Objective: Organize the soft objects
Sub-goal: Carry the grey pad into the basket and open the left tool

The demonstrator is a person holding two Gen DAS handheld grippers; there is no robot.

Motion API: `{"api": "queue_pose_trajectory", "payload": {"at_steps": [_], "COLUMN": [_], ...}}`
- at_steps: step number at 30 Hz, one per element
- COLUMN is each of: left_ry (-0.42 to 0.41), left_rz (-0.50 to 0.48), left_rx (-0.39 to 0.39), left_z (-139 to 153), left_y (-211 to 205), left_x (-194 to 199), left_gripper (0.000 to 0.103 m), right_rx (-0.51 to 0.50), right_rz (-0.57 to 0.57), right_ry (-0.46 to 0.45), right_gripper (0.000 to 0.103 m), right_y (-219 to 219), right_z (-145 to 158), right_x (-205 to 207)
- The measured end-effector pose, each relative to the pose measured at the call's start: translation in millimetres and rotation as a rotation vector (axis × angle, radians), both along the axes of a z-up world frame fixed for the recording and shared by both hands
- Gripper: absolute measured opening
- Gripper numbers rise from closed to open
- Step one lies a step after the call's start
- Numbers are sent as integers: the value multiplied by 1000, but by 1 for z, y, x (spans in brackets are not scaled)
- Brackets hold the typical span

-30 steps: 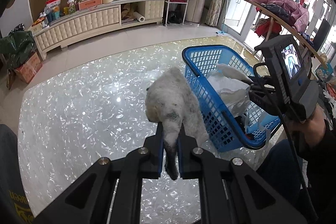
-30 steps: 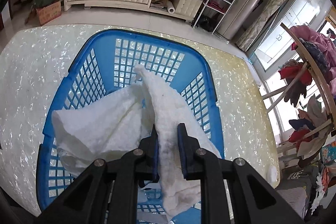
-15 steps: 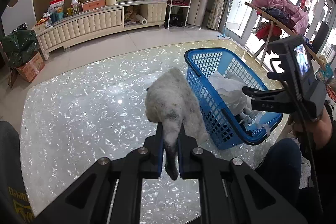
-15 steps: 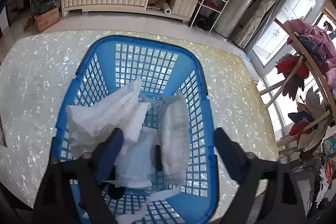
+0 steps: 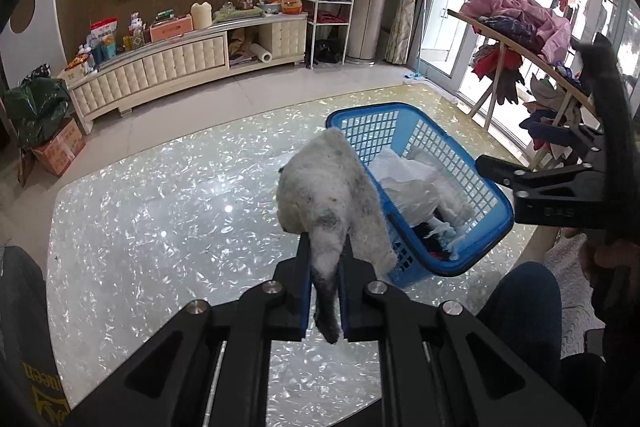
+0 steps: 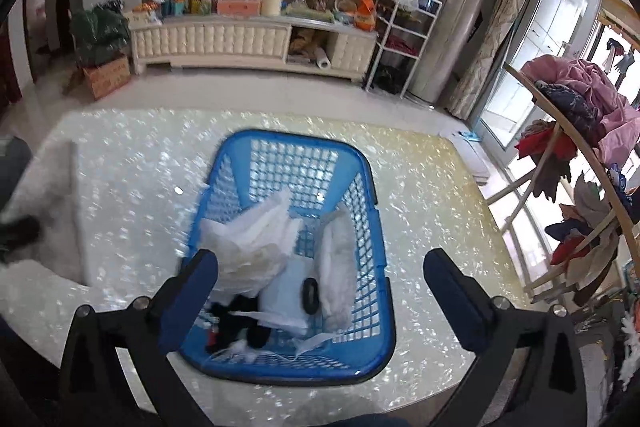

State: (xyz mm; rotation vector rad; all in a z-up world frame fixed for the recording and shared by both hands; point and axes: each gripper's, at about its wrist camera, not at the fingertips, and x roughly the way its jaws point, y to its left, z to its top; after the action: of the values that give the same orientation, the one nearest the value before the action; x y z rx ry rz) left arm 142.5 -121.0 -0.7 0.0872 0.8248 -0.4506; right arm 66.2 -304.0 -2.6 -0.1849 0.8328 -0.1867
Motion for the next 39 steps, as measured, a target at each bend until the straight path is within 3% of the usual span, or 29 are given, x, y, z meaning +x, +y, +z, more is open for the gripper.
{"api": "queue_pose_trajectory", "payload": {"at_steps": [8,24,39], "left_ry": [-20,-2,91], "left_rz": [-38,-142,-238], "left_rx": [23,96,153], "left_z": [6,11,-18], "left_y": [-21,-95,-166], "left_x": [-9,-1,35], "left_gripper": [9,10,10], "right_rx": [132,242,324], "right_rz": [36,12,-45], "right_ry": [-44,-56,-47], "right_gripper": [103,103,103], "right_y": [-1,-37,-65], "right_z": [9,-5,-23], "right_x": [-20,-39,-38]}}
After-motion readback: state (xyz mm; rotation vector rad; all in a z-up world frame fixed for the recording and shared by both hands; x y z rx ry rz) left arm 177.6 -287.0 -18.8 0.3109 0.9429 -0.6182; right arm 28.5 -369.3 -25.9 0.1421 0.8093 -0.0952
